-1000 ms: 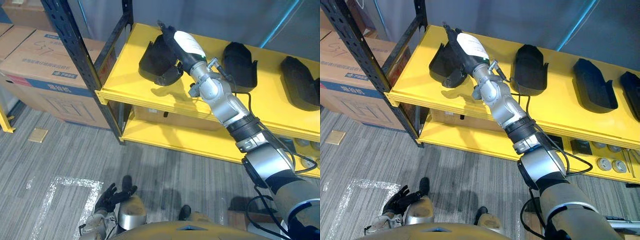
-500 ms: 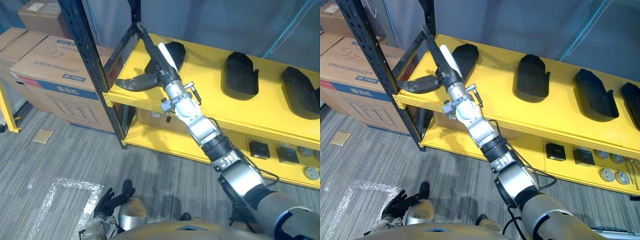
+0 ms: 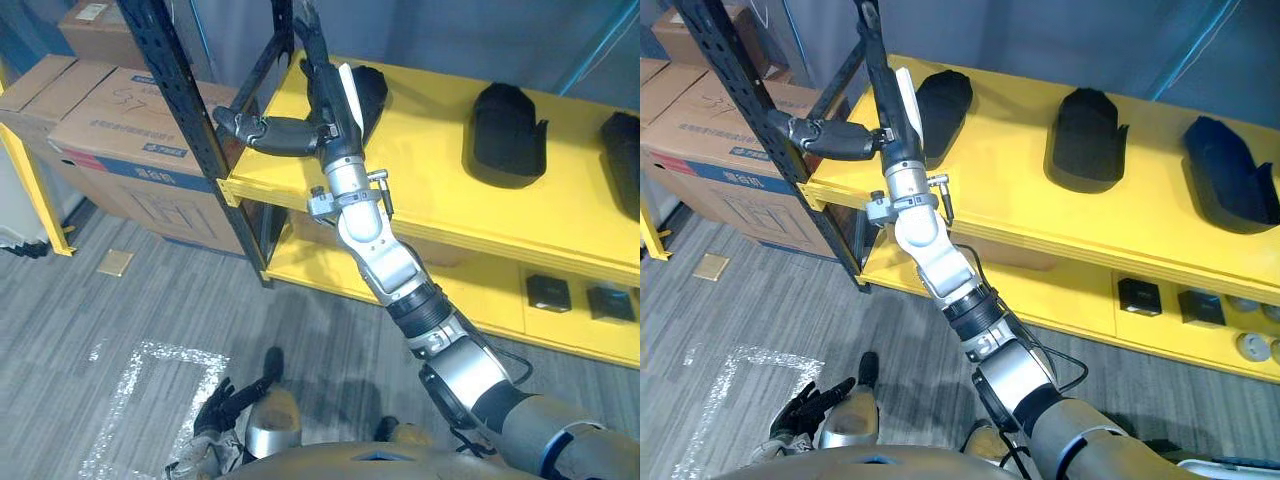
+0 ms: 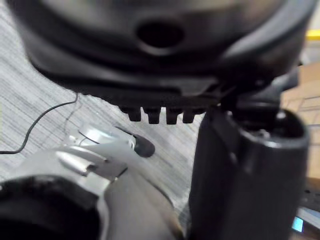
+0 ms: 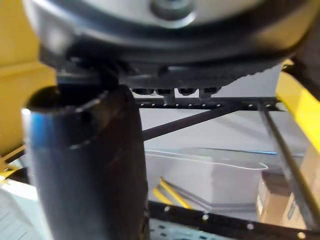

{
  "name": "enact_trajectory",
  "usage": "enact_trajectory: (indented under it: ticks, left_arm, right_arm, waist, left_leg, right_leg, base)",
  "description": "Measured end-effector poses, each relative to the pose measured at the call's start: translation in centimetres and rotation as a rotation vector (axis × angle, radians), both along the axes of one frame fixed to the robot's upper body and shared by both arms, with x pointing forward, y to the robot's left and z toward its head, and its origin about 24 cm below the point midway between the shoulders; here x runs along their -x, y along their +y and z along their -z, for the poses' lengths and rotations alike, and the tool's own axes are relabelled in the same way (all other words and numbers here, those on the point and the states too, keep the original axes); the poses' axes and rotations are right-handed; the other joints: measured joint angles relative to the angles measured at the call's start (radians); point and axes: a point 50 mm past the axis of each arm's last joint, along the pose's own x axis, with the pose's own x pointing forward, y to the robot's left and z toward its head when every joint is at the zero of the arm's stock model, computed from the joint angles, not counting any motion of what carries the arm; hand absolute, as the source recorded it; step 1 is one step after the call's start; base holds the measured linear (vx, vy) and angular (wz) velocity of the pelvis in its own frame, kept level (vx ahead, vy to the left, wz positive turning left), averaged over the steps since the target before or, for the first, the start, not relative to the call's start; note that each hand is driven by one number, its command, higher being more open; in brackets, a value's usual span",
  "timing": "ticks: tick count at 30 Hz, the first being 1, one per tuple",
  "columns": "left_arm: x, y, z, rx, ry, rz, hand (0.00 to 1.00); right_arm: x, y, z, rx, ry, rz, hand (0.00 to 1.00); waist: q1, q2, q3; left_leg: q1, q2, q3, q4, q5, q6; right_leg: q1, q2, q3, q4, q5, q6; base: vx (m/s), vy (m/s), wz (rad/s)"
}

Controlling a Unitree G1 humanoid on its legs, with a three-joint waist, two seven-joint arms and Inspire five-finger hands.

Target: Walk over and take three plastic housings, then place them on the shelf

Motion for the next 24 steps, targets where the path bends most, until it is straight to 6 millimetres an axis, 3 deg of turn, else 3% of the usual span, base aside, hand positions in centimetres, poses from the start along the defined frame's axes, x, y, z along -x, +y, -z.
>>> enact_trajectory:
  ticks: [6, 9, 16, 24]
  left_arm:
    - [-0.5, -0.2, -0.2, 0.005, -0.025, 0.003, 1.0]
    - [-1.0, -0.4, -0.4, 0.014, -0.049, -0.002, 1.0]
    - [-1.8, -0.5, -0.9, 0.002, -0.106, 0.005, 1.0]
    - [-3.3, -0.7, -1.9, -0.036, -0.167, 0.029, 1.0]
  right_arm:
    - [-0.1, -0.3, 0.9, -0.006, 0.036, 0.004, 1.0]
    - [0.0, -0.1, 1.0, -0.005, 0.049, -0.035, 1.0]
    - [0.8, 2.0, 1.8, 0.097, 0.051, -0.161, 1.0]
    - [2.4, 4.9, 0.3, 0.185, -0.042, -0.306, 1.0]
  waist:
    - [-0.005, 0.01, 0.039]
    - [-0.004, 0.015, 0.074]
    - [-0.002, 0.023, 0.11]
    - [0.001, 0.027, 0.145]
  left_leg:
    - [-0.002, -0.005, 0.0, 0.001, 0.003, 0.004]
    - [-0.035, -0.007, -0.009, 0.063, -0.024, 0.003]
    - [-0.07, -0.009, -0.022, 0.083, -0.029, 0.003]
    - [-0.088, -0.008, -0.03, 0.119, -0.048, 0.002]
  right_leg:
    - [-0.03, -0.016, 0.005, 0.058, -0.038, 0.0]
    - [-0.04, -0.023, 0.004, 0.083, -0.055, -0.001]
    - [-0.076, -0.031, -0.001, 0.125, -0.081, -0.005]
    - [-0.083, -0.034, -0.003, 0.145, -0.093, -0.008]
  base:
    - [0.01, -0.018, 0.0]
    - [0.01, -0.029, 0.04]
    - [0.01, -0.025, 0.04]
    - [-0.01, -0.004, 0.02]
